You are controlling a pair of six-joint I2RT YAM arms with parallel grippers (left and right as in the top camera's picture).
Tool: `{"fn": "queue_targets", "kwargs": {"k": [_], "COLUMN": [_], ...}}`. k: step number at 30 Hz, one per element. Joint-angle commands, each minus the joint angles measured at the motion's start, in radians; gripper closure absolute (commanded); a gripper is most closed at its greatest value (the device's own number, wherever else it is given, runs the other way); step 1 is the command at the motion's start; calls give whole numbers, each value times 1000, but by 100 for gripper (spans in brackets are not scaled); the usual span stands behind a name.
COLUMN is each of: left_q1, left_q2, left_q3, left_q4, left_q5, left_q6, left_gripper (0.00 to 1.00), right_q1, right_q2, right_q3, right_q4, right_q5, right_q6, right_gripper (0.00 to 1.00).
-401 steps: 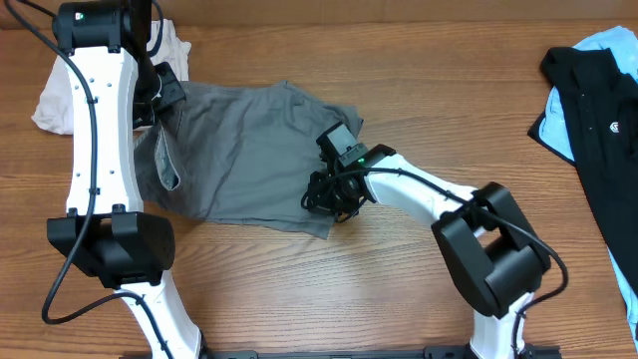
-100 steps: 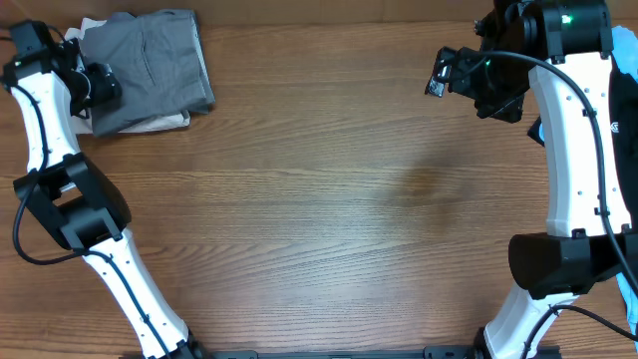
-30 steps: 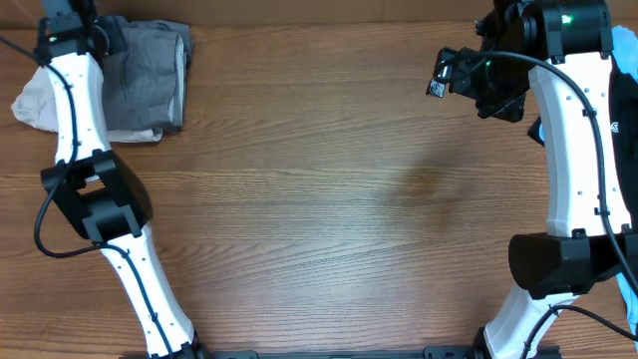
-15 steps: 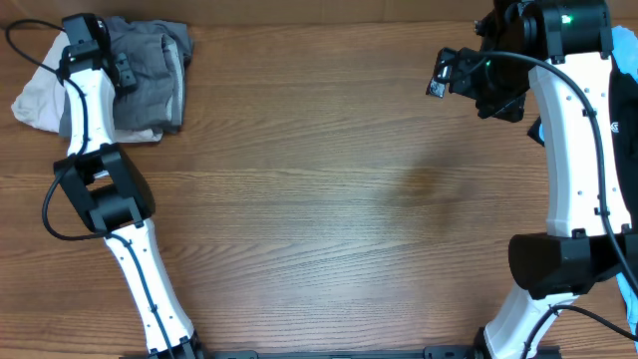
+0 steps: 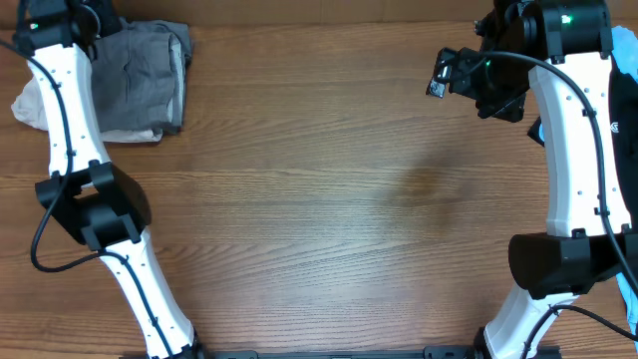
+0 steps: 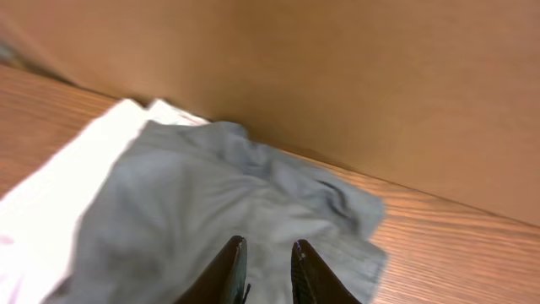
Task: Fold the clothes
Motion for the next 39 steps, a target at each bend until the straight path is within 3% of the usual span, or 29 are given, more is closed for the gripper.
{"fn": "queue_targets", "kwargs": {"k": [1, 8, 11, 20, 21, 22, 26, 32, 39], "left_q1": [-22, -45, -45, -14, -4, 8, 49, 63, 62], "left_q2": [107, 303, 311, 3, -14, -27, -52, -171, -470], "left_q3": [-8, -8, -8, -8, -8, -8, -8, -8, -8], "left_q4": [-22, -42, -60, -94, -116, -154, -294, -457, -636], "left_q5": [40, 43, 41, -8, -30, -45, -13, 164, 309], "left_q6": [-16, -16, -16, -11, -8, -8, -18, -36, -50], "left_gripper": [79, 70, 74, 67, 52, 28, 0, 0, 0], "right_q1": [2, 2, 2, 2, 2, 2, 2, 2, 2], "right_q2": [-29, -29, -29, -29, -29, -29, -29, -111, -344], "right_q3": [-4, -4, -4, -4, -4, -4, -4, -4, -4], "right_q4": [2, 2, 2, 2, 2, 2, 2, 2, 2], "right_q5": [2, 2, 2, 2, 2, 2, -15, -73, -73], "right_q6": [-4, -4, -4, -3, -3, -4, 2, 0, -5], "right_gripper": [0, 0, 0, 0, 0, 0, 0, 0, 0]}}
